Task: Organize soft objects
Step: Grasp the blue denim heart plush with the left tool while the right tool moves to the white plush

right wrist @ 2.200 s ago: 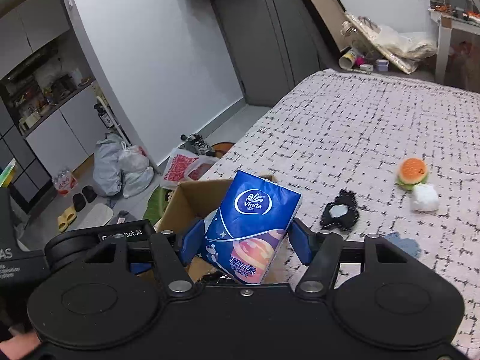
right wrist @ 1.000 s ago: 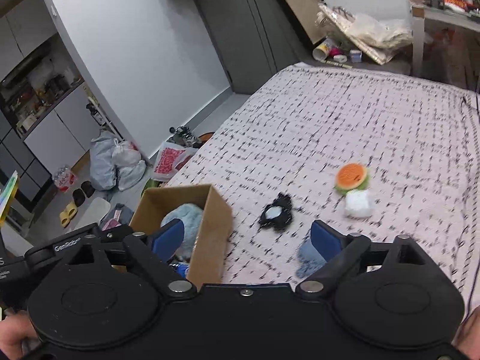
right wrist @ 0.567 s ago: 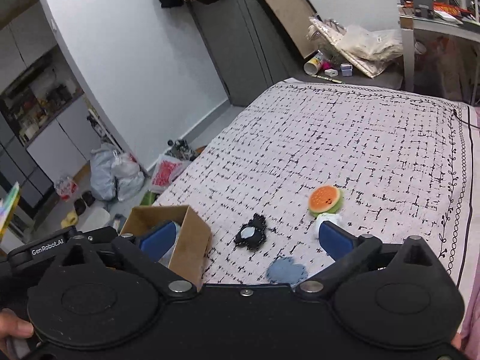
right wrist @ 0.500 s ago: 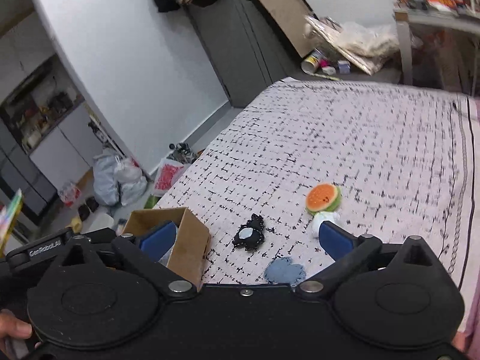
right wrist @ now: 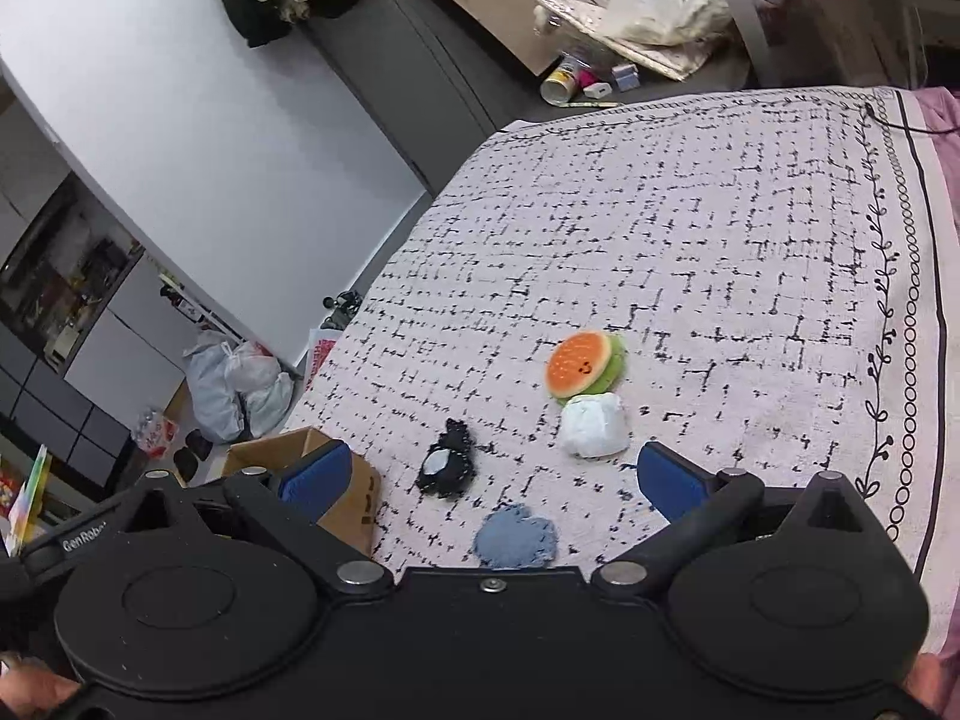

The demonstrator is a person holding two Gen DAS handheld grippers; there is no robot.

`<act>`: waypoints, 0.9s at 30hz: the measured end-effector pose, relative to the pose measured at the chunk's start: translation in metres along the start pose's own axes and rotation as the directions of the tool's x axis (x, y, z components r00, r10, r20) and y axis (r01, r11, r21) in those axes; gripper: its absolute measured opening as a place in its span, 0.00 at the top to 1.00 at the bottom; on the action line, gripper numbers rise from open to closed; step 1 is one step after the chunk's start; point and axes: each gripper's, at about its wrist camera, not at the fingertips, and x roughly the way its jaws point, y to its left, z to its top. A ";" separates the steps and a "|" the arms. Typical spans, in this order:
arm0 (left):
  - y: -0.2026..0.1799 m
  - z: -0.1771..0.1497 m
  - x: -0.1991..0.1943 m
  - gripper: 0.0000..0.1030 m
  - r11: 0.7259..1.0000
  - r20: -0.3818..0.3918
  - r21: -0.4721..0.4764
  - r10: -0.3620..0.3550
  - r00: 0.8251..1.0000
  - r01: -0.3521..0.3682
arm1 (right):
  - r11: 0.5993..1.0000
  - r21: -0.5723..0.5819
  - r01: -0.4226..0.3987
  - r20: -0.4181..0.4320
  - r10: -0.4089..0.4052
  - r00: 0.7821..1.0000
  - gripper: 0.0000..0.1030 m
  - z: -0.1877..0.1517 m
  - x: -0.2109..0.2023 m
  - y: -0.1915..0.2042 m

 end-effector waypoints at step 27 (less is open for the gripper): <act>-0.051 -0.053 0.110 0.04 0.995 -0.214 -0.093 0.005 0.977 -0.026 | 0.994 0.106 0.017 -0.068 -0.010 0.998 0.01 0.003 0.047 -0.041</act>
